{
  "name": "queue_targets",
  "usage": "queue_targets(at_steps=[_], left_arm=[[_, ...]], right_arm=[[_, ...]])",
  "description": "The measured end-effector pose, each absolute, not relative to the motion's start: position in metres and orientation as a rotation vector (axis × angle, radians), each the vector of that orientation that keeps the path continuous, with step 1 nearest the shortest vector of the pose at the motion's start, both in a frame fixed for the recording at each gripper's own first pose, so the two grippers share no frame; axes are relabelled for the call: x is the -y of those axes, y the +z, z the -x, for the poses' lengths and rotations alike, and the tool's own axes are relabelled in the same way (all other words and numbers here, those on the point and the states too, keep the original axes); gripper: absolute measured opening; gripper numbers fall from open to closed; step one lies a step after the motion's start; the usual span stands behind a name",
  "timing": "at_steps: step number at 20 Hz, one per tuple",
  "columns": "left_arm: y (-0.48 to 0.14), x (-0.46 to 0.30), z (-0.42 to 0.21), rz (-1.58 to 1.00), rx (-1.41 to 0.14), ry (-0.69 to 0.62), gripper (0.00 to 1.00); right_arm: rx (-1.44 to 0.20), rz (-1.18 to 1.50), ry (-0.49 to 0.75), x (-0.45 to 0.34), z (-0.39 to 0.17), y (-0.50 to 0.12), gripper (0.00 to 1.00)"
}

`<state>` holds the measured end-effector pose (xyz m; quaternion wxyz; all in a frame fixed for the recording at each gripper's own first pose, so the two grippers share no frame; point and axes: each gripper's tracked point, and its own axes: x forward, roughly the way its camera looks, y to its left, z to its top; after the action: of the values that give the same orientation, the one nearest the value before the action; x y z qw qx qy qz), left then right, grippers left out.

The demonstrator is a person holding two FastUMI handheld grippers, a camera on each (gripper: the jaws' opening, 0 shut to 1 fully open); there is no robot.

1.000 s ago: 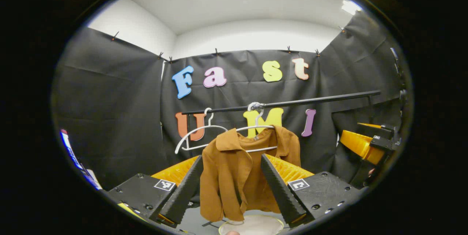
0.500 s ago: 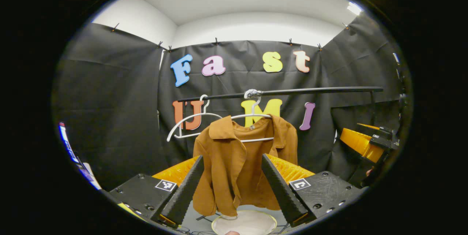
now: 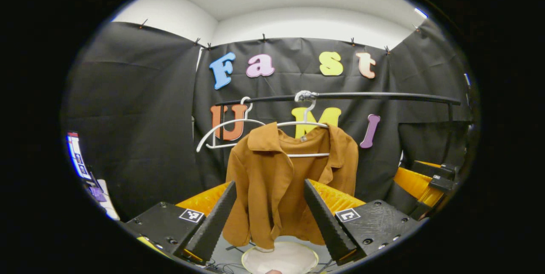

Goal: Grasp the clothes on the hanger with both hands and then place them into the laundry hamper below.

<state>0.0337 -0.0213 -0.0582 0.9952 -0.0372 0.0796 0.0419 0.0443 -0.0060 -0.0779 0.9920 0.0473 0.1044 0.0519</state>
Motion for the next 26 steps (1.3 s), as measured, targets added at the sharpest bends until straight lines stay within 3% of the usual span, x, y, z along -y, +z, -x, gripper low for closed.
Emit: queue_targets(at_steps=[1, 2, 6, 10, 15, 16, 17, 19, 20, 21, 22, 24, 25, 26], left_arm=[[-0.062, 0.025, -0.037, 0.073, -0.171, 0.077, 0.92], [-0.066, 0.026, -0.040, 0.070, -0.175, 0.068, 1.00], [-0.074, 0.027, -0.067, 0.077, -0.179, 0.024, 0.96], [-0.089, 0.025, -0.105, 0.108, -0.205, -0.029, 1.00], [-0.114, 0.023, -0.151, 0.161, -0.249, -0.083, 0.96], [-0.117, 0.022, -0.160, 0.169, -0.259, -0.092, 0.97], [-0.120, 0.023, -0.167, 0.179, -0.269, -0.102, 0.96], [-0.122, 0.024, -0.181, 0.215, -0.275, -0.122, 1.00], [-0.121, 0.025, -0.186, 0.234, -0.274, -0.128, 0.96], [-0.122, 0.023, -0.192, 0.246, -0.280, -0.126, 1.00], [-0.125, 0.022, -0.198, 0.253, -0.295, -0.125, 0.96], [-0.125, 0.023, -0.209, 0.281, -0.310, -0.127, 1.00], [-0.124, 0.029, -0.213, 0.302, -0.314, -0.145, 0.96], [-0.123, 0.033, -0.215, 0.314, -0.325, -0.152, 1.00]], right_arm=[[-0.231, -0.104, 0.115, 0.000, -0.050, -0.084, 0.99], [-0.253, -0.112, 0.123, -0.006, -0.055, -0.091, 1.00], [-0.315, -0.159, 0.127, -0.027, -0.085, -0.112, 0.99], [-0.383, -0.218, 0.091, -0.041, -0.127, -0.139, 0.94], [-0.435, -0.321, 0.067, -0.049, -0.177, -0.160, 0.98], [-0.441, -0.344, 0.065, -0.050, -0.187, -0.163, 0.94], [-0.440, -0.370, 0.059, -0.049, -0.197, -0.164, 0.98], [-0.452, -0.423, 0.051, -0.053, -0.208, -0.167, 0.98], [-0.456, -0.442, 0.042, -0.053, -0.215, -0.167, 0.98], [-0.452, -0.460, 0.028, -0.053, -0.220, -0.167, 0.98], [-0.440, -0.481, 0.008, -0.050, -0.225, -0.165, 0.94], [-0.413, -0.535, -0.018, -0.045, -0.240, -0.161, 0.98], [-0.406, -0.559, -0.026, -0.043, -0.249, -0.162, 0.92], [-0.405, -0.580, -0.038, -0.040, -0.256, -0.162, 0.96]])
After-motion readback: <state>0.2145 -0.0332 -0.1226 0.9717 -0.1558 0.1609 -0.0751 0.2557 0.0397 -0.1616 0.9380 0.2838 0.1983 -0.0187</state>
